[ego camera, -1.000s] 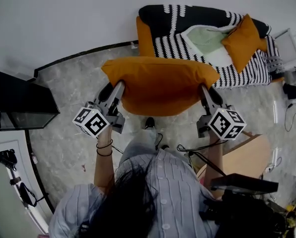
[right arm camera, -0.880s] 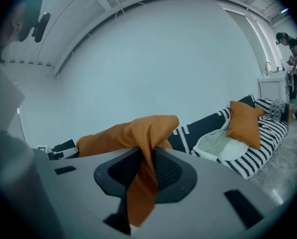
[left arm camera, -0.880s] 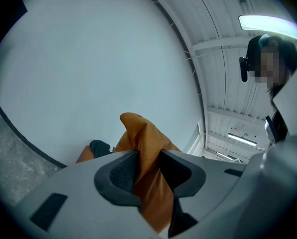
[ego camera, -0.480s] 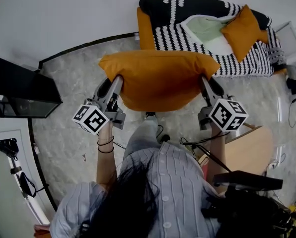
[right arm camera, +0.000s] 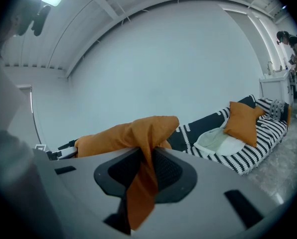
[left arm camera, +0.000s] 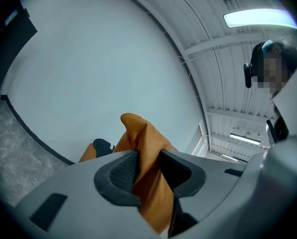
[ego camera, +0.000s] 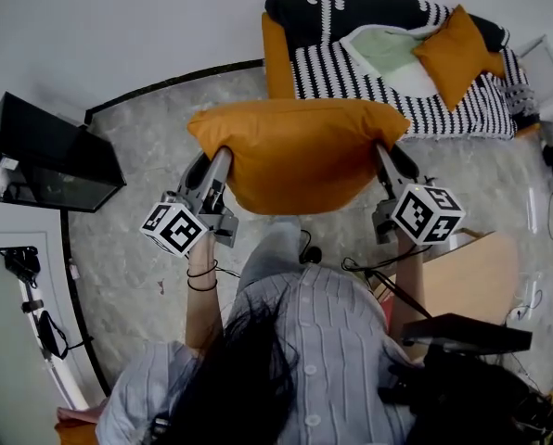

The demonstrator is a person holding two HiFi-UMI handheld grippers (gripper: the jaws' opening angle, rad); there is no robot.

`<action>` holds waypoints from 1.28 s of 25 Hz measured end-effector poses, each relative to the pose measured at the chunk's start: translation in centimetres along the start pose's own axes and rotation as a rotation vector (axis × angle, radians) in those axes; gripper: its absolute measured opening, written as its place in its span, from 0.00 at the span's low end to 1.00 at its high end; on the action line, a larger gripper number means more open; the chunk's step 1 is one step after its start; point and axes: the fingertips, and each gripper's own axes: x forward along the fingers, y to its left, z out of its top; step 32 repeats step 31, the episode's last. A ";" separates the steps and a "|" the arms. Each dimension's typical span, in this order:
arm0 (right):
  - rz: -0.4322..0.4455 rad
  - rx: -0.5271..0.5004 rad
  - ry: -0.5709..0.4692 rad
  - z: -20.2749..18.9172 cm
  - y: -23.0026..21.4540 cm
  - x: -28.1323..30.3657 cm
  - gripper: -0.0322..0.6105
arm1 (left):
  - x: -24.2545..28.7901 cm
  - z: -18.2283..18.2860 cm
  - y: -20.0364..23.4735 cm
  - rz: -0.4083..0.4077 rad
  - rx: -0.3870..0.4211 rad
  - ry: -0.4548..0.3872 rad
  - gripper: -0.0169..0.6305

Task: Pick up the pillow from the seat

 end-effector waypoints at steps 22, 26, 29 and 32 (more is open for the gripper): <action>0.017 -0.010 -0.003 -1.3 0.2 -3.7 0.19 | -3.3 -1.7 -2.8 0.015 -0.011 -0.008 0.25; 0.014 -0.007 0.000 -1.3 0.2 -3.3 0.19 | -3.1 -1.5 -2.5 0.017 -0.011 -0.004 0.25; 0.012 -0.007 0.001 -1.4 0.2 -3.0 0.19 | -2.9 -1.5 -2.1 0.020 -0.013 -0.002 0.25; 0.011 -0.007 0.003 -1.4 0.2 -2.8 0.19 | -2.9 -1.5 -1.9 0.020 -0.014 -0.002 0.25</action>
